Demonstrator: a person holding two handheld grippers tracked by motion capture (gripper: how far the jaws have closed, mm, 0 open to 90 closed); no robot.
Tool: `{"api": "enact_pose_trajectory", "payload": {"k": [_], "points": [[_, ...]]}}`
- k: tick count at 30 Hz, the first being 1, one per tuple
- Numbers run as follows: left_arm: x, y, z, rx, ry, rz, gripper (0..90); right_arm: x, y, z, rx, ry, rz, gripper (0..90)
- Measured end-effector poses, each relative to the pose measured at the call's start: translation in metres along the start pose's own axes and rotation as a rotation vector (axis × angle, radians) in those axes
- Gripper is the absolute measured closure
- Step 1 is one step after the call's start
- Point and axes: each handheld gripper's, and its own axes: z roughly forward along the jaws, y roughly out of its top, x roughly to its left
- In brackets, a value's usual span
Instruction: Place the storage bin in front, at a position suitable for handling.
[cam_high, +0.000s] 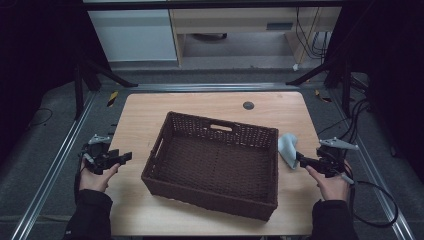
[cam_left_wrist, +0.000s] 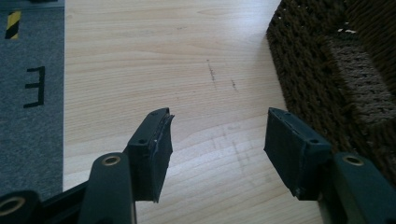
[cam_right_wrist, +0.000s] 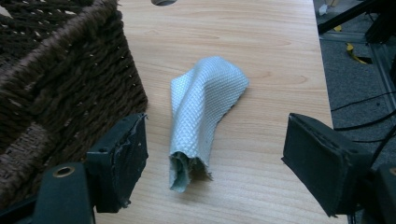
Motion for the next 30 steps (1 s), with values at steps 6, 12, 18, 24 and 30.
{"api": "enact_pose_trajectory", "payload": {"k": [6,12,18,24,30], "points": [[-0.003,0.004,-0.007,-0.024,-0.027,-0.010,40.2,0.005,0.005,-0.007,-0.021,0.003,-0.013,25.5],[-0.014,0.018,-0.023,-0.057,-0.057,0.013,44.9,0.017,0.018,-0.015,-0.049,0.022,-0.029,30.1],[-0.035,0.037,-0.035,-0.096,-0.099,0.060,46.2,0.036,0.036,-0.021,-0.077,0.067,-0.070,35.3],[-0.056,0.049,-0.027,-0.078,-0.136,0.111,49.0,0.058,0.049,-0.015,-0.052,0.107,-0.086,39.4],[-0.073,0.044,-0.009,-0.015,-0.146,0.159,53.3,0.068,0.042,-0.010,-0.019,0.155,-0.099,45.8]]}}
